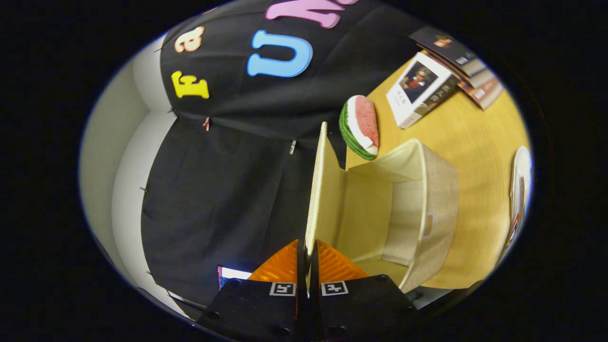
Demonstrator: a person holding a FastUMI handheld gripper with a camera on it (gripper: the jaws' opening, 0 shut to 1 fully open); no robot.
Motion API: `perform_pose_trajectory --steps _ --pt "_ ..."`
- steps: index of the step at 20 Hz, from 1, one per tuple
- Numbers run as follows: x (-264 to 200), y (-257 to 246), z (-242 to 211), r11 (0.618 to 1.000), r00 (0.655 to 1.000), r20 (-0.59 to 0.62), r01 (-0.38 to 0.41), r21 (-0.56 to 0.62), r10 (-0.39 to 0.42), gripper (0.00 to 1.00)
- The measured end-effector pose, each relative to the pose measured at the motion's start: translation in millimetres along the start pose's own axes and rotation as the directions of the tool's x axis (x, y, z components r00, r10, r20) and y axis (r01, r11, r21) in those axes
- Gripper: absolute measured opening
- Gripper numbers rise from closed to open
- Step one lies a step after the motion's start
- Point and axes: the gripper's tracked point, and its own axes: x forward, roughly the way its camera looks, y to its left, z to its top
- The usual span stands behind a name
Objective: Open the storage box then place both shoes into the box .Put the left shoe in first, then the right shoe, with the right side of both shoes facing outward in a uniform manner.
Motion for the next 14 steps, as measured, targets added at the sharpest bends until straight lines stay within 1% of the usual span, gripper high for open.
perform_pose_trajectory --steps 5,8,9,10,11,12,14 --pt "56 51 -4 0.992 0.998 -0.058 -0.043 -0.118 0.036 0.05" --pt "91 67 -17 0.986 0.994 -0.103 -0.059 -0.156 0.043 0.05" --pt "102 73 -23 0.984 0.992 -0.12 -0.063 -0.165 0.043 0.07" --pt "113 77 -28 0.983 0.99 -0.136 -0.066 -0.17 0.043 0.07" --pt "122 81 -34 0.983 0.987 -0.153 -0.07 -0.169 0.044 0.11" --pt "129 84 -39 0.982 0.985 -0.169 -0.07 -0.174 0.04 0.11" --pt "143 84 -49 0.979 0.981 -0.194 -0.062 -0.196 0.023 0.21"
